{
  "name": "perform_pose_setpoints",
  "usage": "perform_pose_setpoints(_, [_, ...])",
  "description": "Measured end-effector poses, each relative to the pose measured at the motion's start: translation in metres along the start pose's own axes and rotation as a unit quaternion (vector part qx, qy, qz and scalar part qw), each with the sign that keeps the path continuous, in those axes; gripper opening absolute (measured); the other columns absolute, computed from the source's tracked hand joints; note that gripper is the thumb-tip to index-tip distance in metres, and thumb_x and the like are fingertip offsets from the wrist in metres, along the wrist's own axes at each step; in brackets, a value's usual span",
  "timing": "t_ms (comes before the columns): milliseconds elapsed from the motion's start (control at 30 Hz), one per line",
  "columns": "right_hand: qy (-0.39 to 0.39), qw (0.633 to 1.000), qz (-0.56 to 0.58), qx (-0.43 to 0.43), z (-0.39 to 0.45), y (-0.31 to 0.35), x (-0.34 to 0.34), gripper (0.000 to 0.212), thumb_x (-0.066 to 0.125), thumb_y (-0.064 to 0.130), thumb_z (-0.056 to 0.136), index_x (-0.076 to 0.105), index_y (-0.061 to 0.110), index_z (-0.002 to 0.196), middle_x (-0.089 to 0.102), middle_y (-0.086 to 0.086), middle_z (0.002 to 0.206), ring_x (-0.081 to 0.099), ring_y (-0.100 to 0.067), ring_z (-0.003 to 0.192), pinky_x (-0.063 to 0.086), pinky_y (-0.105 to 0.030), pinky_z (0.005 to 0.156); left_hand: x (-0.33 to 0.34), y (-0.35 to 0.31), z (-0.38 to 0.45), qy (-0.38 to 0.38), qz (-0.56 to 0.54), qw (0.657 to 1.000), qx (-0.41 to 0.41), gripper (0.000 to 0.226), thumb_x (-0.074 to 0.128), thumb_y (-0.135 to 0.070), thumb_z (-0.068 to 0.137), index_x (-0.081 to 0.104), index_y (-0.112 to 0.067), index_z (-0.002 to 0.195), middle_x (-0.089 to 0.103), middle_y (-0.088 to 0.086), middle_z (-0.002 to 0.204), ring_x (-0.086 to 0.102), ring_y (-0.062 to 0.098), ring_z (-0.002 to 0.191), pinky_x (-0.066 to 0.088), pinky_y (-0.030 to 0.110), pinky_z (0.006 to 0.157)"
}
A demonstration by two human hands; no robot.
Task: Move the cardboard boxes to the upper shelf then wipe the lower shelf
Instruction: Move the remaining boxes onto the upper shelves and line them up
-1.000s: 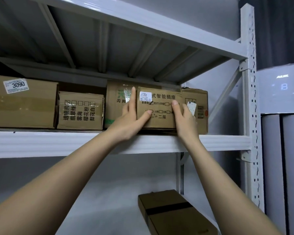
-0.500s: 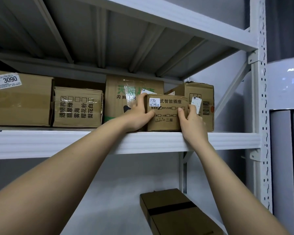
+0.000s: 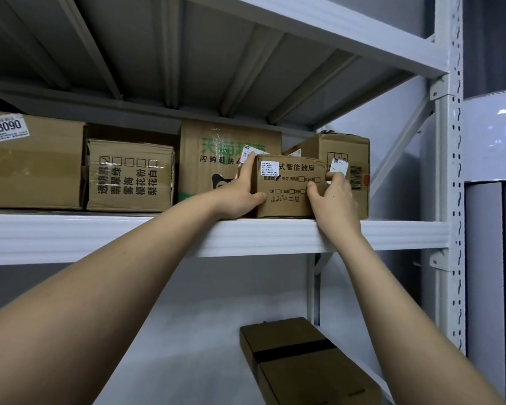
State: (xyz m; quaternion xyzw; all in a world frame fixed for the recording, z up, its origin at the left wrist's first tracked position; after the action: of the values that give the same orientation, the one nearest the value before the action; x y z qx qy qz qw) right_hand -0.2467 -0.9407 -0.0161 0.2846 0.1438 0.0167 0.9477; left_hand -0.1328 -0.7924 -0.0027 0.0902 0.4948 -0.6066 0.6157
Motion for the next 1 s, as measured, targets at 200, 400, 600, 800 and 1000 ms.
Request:
perform_pose_setpoints(200, [0.004,1.0,-0.01,0.004,-0.001,0.002,0.0,0.047,0.046,0.033,0.096,0.034,0.009,0.135,0.046,-0.015,0.133,0.05,-0.037,0.116,0.041,-0.042,0.093,0.0,0.002,0.003,-0.004,0.033,0.999,-0.001,0.085,0.045,-0.027,0.098,-0.027,-0.034,0.144,0.037,0.008,0.149,0.052,0.027,0.121,0.038,0.04,0.108])
perform_pose_setpoints(400, [-0.001,1.0,-0.024,0.009,-0.002,0.002,-0.001,0.047,0.047,0.03,0.096,0.034,0.006,0.134,0.042,-0.017,0.134,0.047,-0.037,0.118,0.04,-0.042,0.095,0.002,0.005,0.004,0.001,0.063,0.997,-0.035,0.083,0.046,-0.033,0.098,-0.018,-0.024,0.149,0.028,0.008,0.153,0.039,0.026,0.132,0.029,0.022,0.104])
perform_pose_setpoints(600, [-0.116,0.992,-0.013,-0.042,-0.032,-0.003,-0.009,0.048,0.044,0.039,0.097,0.037,0.011,0.136,0.044,-0.008,0.135,0.044,-0.026,0.123,0.037,-0.037,0.098,-0.014,-0.011,-0.023,-0.115,0.272,0.954,-0.051,0.086,0.055,-0.061,0.081,0.015,-0.025,0.147,0.057,0.006,0.129,0.058,0.029,0.109,0.048,0.036,0.081])
perform_pose_setpoints(800, [-0.121,0.99,-0.013,-0.078,-0.08,-0.018,-0.002,0.048,0.04,0.043,0.097,0.045,0.01,0.132,0.05,-0.007,0.133,0.04,-0.024,0.131,0.02,-0.041,0.117,0.013,-0.03,-0.081,-0.291,0.421,0.859,-0.008,0.045,0.029,-0.048,0.096,0.054,-0.013,0.109,0.066,0.011,0.098,0.062,0.031,0.087,0.032,0.034,0.061])
perform_pose_setpoints(1000, [-0.076,0.991,0.032,-0.109,-0.129,-0.029,0.002,0.053,0.039,0.038,0.096,0.038,0.014,0.144,0.029,-0.002,0.154,0.022,-0.017,0.144,0.021,-0.037,0.116,0.066,-0.01,-0.138,-0.344,0.438,0.823,0.108,0.057,0.035,-0.04,0.093,0.039,-0.011,0.142,0.041,0.014,0.145,0.032,0.031,0.138,0.022,0.05,0.114])
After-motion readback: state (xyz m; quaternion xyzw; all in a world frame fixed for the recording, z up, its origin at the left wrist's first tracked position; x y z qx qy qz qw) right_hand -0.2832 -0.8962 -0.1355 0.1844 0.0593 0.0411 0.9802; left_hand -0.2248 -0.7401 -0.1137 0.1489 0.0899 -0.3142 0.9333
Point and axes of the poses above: each hand's wrist, its own z-axis towards the middle knuckle, its own x-axis out of the palm, y = z × x, the point moved 6 cm from there along z, towards the middle knuckle
